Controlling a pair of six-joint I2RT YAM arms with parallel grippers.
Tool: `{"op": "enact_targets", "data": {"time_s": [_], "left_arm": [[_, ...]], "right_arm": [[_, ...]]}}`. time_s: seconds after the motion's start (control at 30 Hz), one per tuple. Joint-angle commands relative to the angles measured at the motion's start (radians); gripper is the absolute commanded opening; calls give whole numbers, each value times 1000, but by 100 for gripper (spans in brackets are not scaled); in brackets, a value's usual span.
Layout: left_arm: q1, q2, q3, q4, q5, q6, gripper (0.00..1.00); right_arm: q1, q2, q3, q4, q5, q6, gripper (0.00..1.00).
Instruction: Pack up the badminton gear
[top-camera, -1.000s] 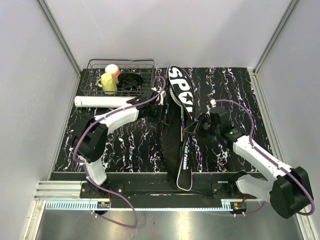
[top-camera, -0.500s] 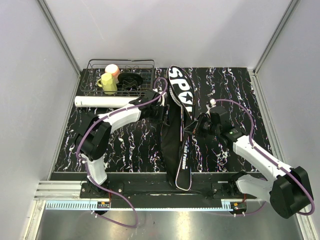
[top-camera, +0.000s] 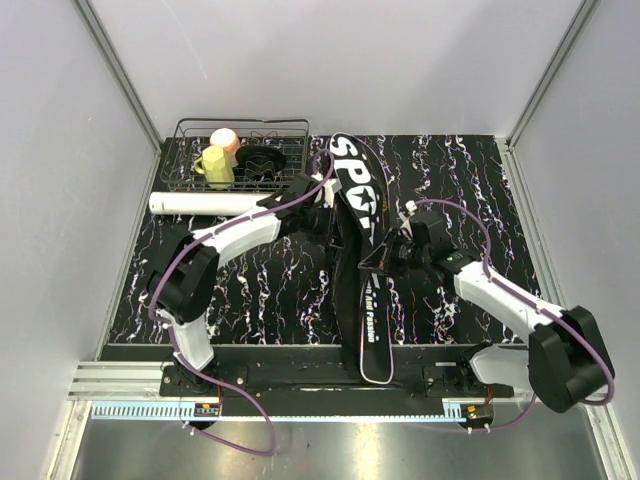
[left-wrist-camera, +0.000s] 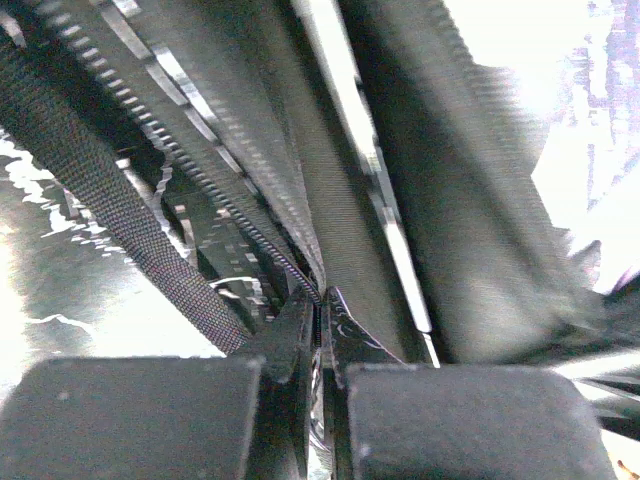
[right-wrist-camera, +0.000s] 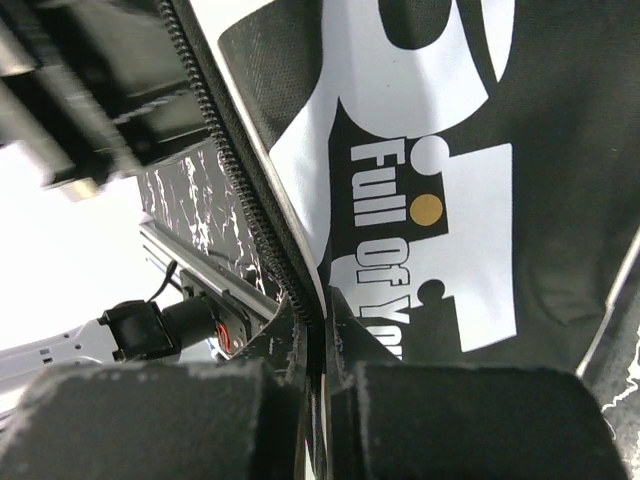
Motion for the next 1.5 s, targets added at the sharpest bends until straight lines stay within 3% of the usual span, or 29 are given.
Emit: {"op": "enact_targets", "data": {"time_s": [0.0,0.07,0.17,0.2,0.33,0.43,0.57,0.67,0.83,0.93,1.27,1.47], "left_arm": [[-15,-130,51,103,208,-63,0],[-18,-151,50,118,226,-83,0],[-18,-171,51,114,236,-86,0],[-18,-175,54,107,236,-84,0],[-20,-173,73,69,233,-58,0],[-20,-178,74,64,230,-58,0],[-20,-185,71,67,222,-61,0],[-20,-190,67,72,220,-67,0],[-18,-210,55,92,208,-87,0],[-18,-213,61,90,210,-89,0],[-31,-198,101,58,204,-77,0],[-40,-207,111,52,184,-77,0]], "right_arm": [[16,66,34,130,-94,-10,2],[16,75,34,179,-120,10,4],[16,72,57,166,-143,-13,18],[16,61,87,155,-142,-31,27],[8,31,215,-88,-64,-151,49],[-18,12,308,-174,4,-215,67],[-79,37,394,-254,39,-272,78],[-84,110,463,-264,44,-326,78],[-82,230,558,-239,4,-375,57],[-82,276,589,-222,-11,-392,54],[-72,341,652,-222,53,-360,71],[-63,390,726,-274,105,-355,73]]}}
